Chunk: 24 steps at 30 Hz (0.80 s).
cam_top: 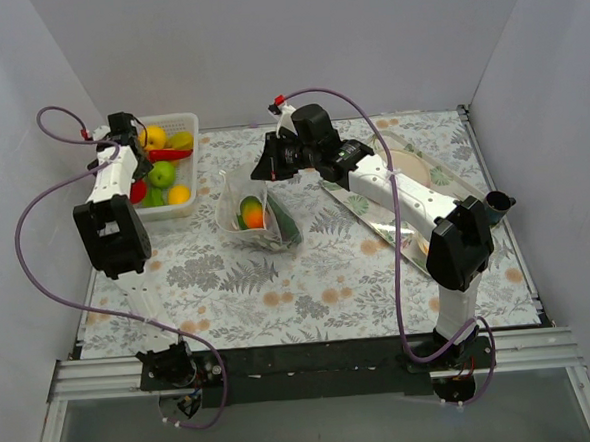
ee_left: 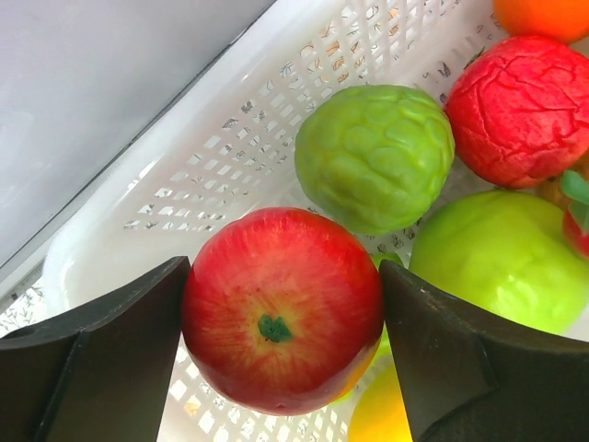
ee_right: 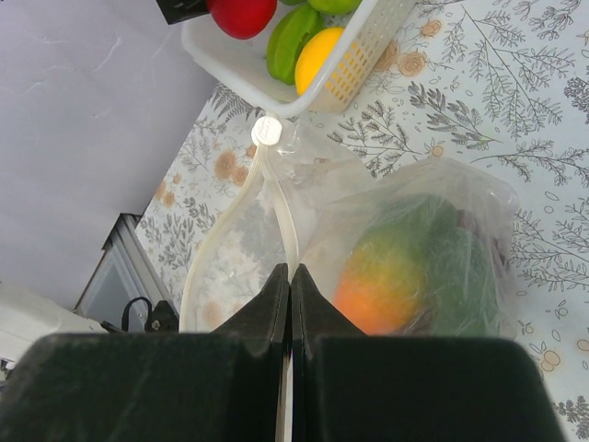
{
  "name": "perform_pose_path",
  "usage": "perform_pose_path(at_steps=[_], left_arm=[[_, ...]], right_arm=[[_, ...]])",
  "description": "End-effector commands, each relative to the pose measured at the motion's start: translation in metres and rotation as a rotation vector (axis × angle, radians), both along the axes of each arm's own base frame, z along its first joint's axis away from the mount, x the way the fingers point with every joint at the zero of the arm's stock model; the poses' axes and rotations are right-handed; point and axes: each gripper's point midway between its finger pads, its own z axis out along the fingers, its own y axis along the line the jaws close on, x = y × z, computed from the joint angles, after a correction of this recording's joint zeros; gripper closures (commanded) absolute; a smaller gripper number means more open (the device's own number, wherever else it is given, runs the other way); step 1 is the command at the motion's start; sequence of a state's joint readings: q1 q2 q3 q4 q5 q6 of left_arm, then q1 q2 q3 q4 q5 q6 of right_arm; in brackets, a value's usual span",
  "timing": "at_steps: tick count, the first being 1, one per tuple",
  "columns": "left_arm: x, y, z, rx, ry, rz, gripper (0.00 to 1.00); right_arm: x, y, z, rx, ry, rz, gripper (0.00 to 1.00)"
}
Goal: Place the food in the zip-top bag and seal the zipper
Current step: Pick up the fake fruit from the bin.
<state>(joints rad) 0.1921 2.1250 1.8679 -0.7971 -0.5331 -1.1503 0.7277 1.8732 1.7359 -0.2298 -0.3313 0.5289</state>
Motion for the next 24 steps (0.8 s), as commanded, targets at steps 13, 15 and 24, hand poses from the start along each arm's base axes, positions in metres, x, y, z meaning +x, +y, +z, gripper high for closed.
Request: perform_pose_path(at_steps=[13,15,24], left_arm=[[-0.015,-0.048,0.108,-0.121,-0.265,-0.137,0.66],[-0.022,-0.065,0.124,-0.144,-0.307,-0.176,0.66],[-0.056,-0.143,0.148,-0.388,-0.44,-0.381,0.66]], right_arm=[[0.005,0.008,-0.006,-0.01,0.0,-0.007,0.99],[0.002,0.012,-0.006,-0.01,-0.001,0.006,0.99],[0.009,0.014,-0.012,-0.05,-0.006,-0.023,0.99]])
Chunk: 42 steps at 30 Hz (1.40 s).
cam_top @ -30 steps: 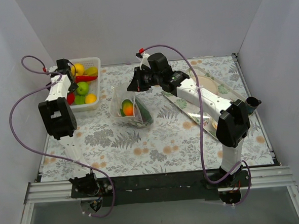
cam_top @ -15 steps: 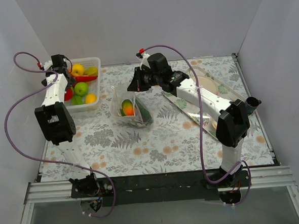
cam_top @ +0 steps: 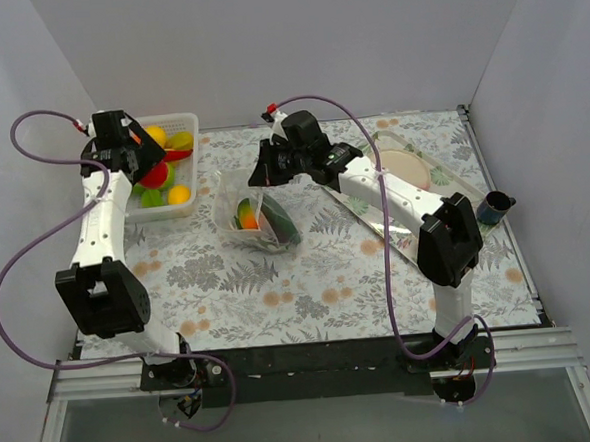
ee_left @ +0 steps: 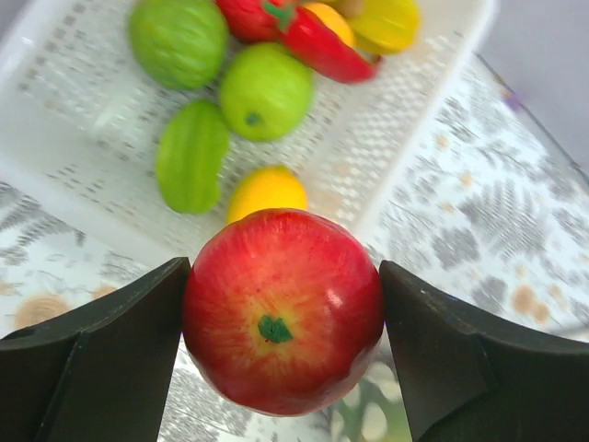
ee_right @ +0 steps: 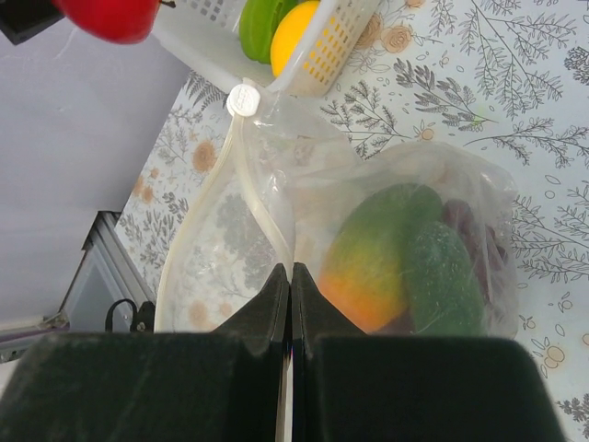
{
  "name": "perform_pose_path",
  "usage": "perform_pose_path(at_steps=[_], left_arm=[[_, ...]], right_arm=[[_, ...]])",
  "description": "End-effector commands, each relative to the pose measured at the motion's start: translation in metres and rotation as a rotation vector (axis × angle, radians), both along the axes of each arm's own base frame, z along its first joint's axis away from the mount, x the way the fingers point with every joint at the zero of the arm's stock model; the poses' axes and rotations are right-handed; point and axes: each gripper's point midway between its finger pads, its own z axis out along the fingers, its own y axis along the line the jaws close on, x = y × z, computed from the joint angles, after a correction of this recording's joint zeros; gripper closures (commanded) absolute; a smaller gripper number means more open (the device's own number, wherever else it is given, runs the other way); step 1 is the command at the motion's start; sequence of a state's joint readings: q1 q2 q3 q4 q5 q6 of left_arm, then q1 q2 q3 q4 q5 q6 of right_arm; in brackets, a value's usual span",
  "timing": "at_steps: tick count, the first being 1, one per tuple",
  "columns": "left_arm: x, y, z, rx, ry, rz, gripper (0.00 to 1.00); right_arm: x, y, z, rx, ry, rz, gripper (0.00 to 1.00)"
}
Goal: Place the food in the zip-top bag and seal the zipper
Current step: Pick up the fake fruit from the bin, then place the fake fruit in the zipper food storage bag.
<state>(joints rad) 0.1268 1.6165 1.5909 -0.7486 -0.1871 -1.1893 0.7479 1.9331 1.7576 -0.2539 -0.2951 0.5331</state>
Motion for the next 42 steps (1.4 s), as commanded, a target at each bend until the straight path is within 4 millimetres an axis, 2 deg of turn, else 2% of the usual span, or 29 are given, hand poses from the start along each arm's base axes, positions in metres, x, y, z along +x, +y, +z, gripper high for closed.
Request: perform_pose_path(at_steps=[1,3,7,8,11,14,22,24,29,31,34,39,40,42], left_arm=[[-0.016,-0.056,0.035,-0.177,-0.131,-0.178,0.66],[-0.022,-0.082,0.034,-0.23,-0.134,-0.242,0.66],[-0.034,-0.117,0.046,-0.298,-0.172,-0.333,0.65],[-0.039,-0.137,0.05,-0.32,-0.182,-0.382,0.65],[-0.048,-0.166,0.045,-0.361,-0.168,-0.442,0.65],[-0.054,-0.181,0.037,-0.384,-0.153,-0.47,0.65],[-0.073,-0.205,0.021,-0.441,-0.123,-0.53,0.64],[-0.077,-0.205,0.029,-0.441,-0.14,-0.536,0.65],[-0.083,-0.201,0.072,-0.412,-0.218,-0.546,0.63],[-0.085,-0.2,0.073,-0.408,-0.211,-0.552,0.63],[-0.088,-0.201,0.06,-0.413,-0.184,-0.546,0.63],[-0.089,-0.199,0.018,-0.409,-0.106,-0.519,0.63],[-0.088,-0.204,0.017,-0.416,-0.111,-0.538,0.62],[-0.087,-0.21,0.007,-0.426,-0.085,-0.556,0.55]], right_arm=[[0.008,0.005,0.016,-0.002,-0.048,-0.018,0.99],[0.01,0.005,0.019,-0.006,-0.054,-0.028,0.99],[0.011,0.009,0.017,-0.029,-0.056,-0.046,0.99],[0.011,0.009,0.017,-0.032,-0.059,-0.049,0.99],[0.01,0.009,0.016,-0.04,-0.062,-0.06,0.99],[0.009,0.01,0.017,-0.046,-0.065,-0.068,0.99],[0.009,0.012,0.025,-0.054,-0.082,-0.088,0.99],[0.01,0.011,0.026,-0.057,-0.086,-0.098,0.99],[0.013,0.012,0.022,-0.072,-0.083,-0.104,0.99],[0.013,0.012,0.021,-0.07,-0.083,-0.104,0.99],[0.014,0.012,0.024,-0.067,-0.088,-0.109,0.99],[0.015,0.011,0.031,-0.06,-0.092,-0.116,0.99],[0.015,0.011,0.032,-0.061,-0.094,-0.118,0.99],[0.015,0.009,0.037,-0.056,-0.1,-0.126,0.99]])
